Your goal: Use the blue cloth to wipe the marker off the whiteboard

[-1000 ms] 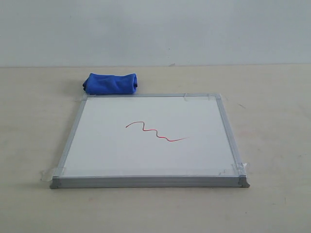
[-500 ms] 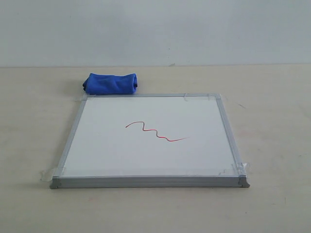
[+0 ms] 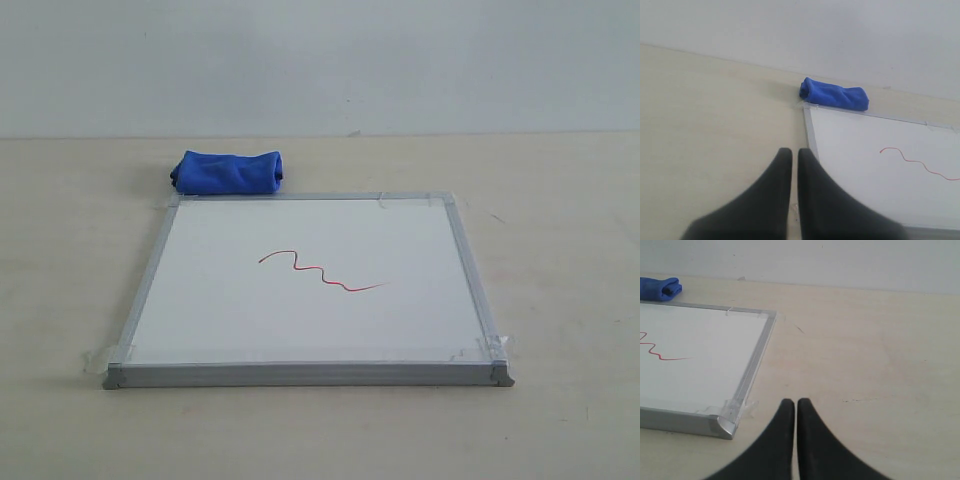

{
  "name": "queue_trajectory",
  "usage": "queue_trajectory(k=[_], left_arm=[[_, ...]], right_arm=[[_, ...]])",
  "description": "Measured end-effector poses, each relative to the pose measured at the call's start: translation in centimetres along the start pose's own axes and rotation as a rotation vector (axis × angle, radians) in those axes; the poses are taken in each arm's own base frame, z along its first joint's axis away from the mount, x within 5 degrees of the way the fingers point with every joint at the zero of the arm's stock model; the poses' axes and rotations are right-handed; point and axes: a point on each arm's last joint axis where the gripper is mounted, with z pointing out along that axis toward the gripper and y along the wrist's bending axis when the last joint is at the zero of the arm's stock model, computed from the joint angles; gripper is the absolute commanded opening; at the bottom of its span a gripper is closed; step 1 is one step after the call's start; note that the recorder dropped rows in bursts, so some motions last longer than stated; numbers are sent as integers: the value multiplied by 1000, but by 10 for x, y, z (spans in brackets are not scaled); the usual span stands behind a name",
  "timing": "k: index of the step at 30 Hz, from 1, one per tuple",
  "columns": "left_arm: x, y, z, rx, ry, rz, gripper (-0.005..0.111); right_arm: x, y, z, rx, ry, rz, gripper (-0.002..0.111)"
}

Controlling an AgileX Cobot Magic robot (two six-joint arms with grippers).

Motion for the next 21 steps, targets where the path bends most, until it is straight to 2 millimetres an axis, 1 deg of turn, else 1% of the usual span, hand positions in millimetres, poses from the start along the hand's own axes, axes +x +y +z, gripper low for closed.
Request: queue_trajectory(k=[21], left_arm=[[0,0,0,0,0,0,4]], right_arm=[[0,0,0,0,0,8,0]])
